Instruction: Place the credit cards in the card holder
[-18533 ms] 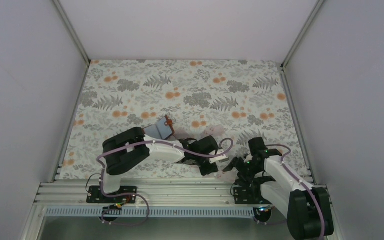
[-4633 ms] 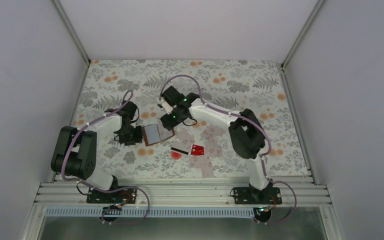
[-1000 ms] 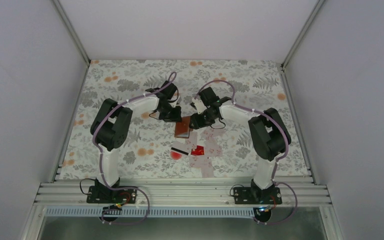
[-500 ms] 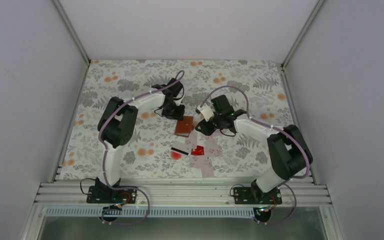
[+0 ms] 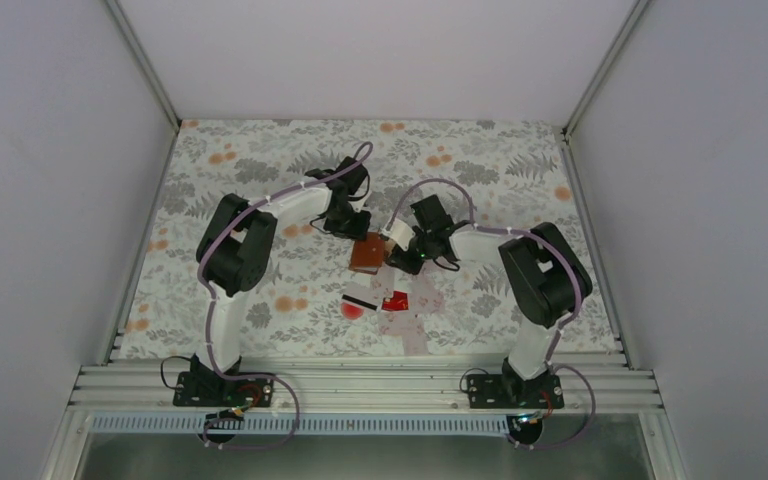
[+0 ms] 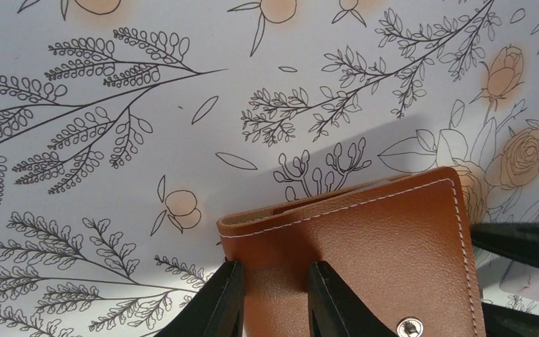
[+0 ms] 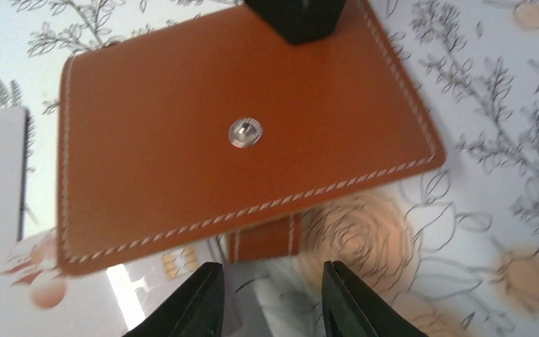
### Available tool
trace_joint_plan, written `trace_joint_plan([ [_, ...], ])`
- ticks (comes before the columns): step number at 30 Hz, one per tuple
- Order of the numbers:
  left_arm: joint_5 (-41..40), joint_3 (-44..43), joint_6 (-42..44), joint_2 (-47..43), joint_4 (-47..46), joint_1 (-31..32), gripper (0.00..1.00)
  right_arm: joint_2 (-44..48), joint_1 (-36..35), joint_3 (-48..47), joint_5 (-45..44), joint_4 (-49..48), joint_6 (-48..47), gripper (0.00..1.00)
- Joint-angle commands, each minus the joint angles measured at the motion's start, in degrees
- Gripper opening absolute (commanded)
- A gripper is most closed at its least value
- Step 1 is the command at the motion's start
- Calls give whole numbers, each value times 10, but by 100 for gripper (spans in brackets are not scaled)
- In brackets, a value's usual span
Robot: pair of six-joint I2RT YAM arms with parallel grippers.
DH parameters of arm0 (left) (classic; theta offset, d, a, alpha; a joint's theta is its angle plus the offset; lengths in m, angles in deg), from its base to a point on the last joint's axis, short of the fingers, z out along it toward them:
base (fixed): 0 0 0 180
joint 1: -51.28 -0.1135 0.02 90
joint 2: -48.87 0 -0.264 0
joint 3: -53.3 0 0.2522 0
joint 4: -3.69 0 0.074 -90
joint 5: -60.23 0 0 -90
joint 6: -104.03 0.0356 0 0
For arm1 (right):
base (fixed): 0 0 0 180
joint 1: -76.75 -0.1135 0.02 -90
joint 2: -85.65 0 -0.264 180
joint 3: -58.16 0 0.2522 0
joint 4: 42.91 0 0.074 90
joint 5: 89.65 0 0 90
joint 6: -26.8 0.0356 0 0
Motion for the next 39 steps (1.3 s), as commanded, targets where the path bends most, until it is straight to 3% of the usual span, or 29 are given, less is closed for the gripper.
trace_joint_plan([
  [1, -12, 16, 18, 33, -8, 2, 25, -28, 2, -35, -25, -6, -36, 36],
  [17, 13, 12, 25, 42, -14, 2, 25, -67, -16, -105, 27, 68, -67, 33],
  [24, 17, 9, 31, 41, -9, 2, 25, -122, -36, -158, -3, 93, -48, 17],
  [31, 6, 18, 28, 38, -7, 2, 25, -55, -36, -120, -35, 91, -17, 5],
  [39, -36, 14, 6, 57, 5, 2, 24, 54, -33, -32, -44, 57, 56, 4],
])
